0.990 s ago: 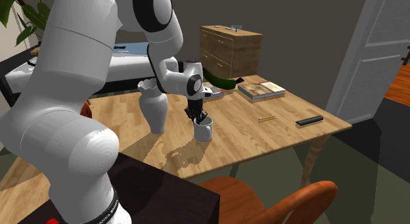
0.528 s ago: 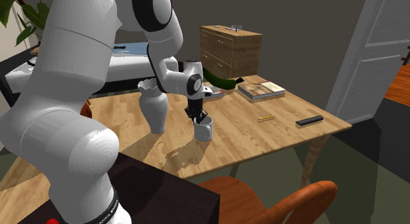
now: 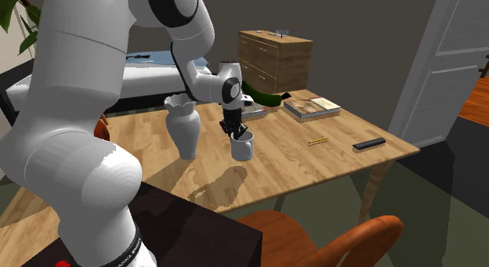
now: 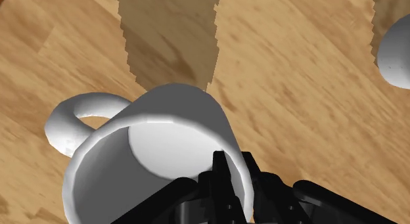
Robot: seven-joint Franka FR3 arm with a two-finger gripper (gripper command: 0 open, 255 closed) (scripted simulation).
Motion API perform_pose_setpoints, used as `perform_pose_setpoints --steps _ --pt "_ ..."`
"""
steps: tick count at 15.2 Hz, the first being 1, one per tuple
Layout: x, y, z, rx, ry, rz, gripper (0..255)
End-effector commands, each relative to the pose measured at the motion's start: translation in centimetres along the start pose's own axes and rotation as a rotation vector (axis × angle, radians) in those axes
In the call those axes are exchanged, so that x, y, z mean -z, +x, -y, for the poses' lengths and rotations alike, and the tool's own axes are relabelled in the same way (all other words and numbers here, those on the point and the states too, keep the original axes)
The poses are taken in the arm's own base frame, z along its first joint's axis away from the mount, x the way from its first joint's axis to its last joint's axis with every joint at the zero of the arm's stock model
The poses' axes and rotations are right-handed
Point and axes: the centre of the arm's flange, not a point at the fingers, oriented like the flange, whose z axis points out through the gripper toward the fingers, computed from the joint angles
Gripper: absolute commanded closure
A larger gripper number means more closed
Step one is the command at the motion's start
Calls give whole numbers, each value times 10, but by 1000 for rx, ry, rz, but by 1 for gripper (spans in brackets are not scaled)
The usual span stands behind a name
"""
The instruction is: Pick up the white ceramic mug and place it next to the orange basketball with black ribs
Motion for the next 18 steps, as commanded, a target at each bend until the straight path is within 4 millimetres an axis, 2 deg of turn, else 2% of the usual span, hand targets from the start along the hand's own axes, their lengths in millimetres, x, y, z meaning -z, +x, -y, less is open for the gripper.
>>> perform_pose_setpoints --steps 1,18 --pt "11 1 -1 0 0 0 255" --pt "101 4 -2 0 0 0 255"
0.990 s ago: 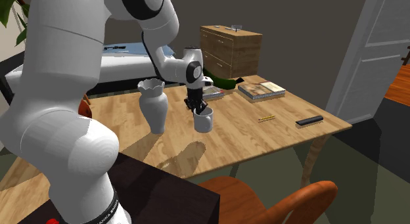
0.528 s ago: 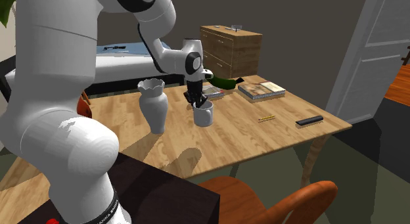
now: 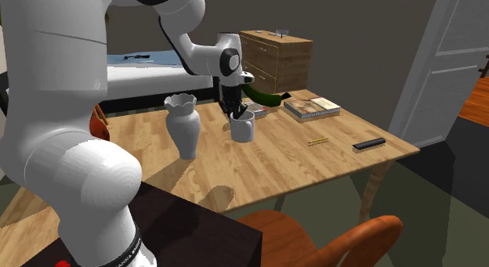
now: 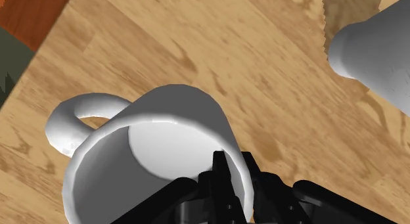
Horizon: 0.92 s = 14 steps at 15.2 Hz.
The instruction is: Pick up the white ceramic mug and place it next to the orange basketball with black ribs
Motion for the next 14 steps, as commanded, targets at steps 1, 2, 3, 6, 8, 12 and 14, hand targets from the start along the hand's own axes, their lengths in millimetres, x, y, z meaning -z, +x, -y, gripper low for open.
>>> perform_pose_setpoints --steps 1,2,3,6,8,12,14 --pt "10 0 -1 0 0 0 255" --pt "15 0 -1 0 0 0 255" --pt "21 1 -1 0 0 0 255" --pt "37 1 -1 0 0 0 255" --pt "47 2 -1 0 0 0 255" --pt "68 2 -1 0 0 0 255" --pt "79 3 -1 0 0 0 255"
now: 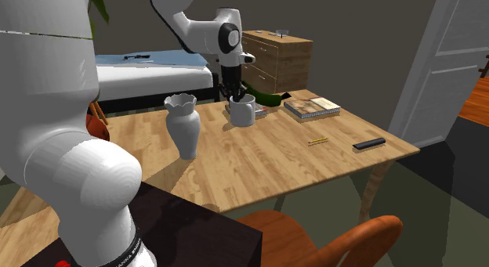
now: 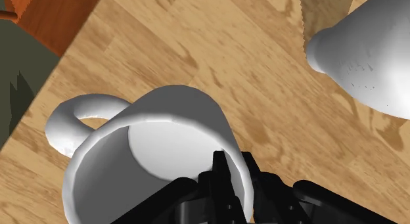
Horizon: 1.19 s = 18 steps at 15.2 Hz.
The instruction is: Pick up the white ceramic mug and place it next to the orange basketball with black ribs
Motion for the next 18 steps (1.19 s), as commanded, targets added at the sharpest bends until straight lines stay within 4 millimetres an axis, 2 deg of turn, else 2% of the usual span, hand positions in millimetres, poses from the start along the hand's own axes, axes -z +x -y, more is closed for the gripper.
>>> perform_pose_setpoints --steps 1,18 --pt "11 0 0 0 0 0 255" --pt "97 3 -1 0 0 0 255"
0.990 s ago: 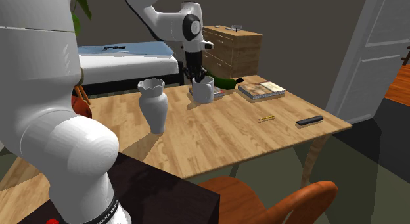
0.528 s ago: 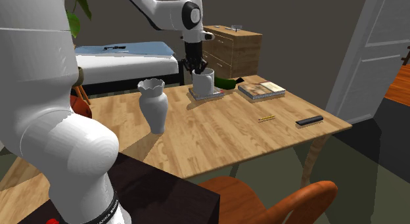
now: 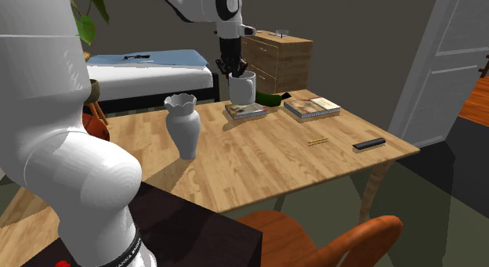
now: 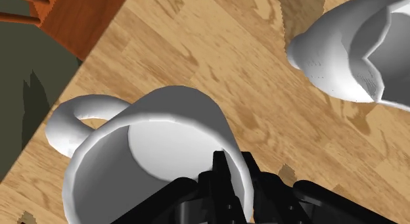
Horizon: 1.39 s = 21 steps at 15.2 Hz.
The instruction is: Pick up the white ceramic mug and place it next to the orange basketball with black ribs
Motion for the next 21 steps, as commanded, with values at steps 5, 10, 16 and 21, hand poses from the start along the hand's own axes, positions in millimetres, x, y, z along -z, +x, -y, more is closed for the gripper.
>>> perform_pose_setpoints --steps 5,10,16,21 --pt "5 -31 58 0 0 0 255" --pt "7 -63 116 0 0 0 255" --pt "9 -102 185 0 0 0 255" --pt "11 -134 243 0 0 0 255"
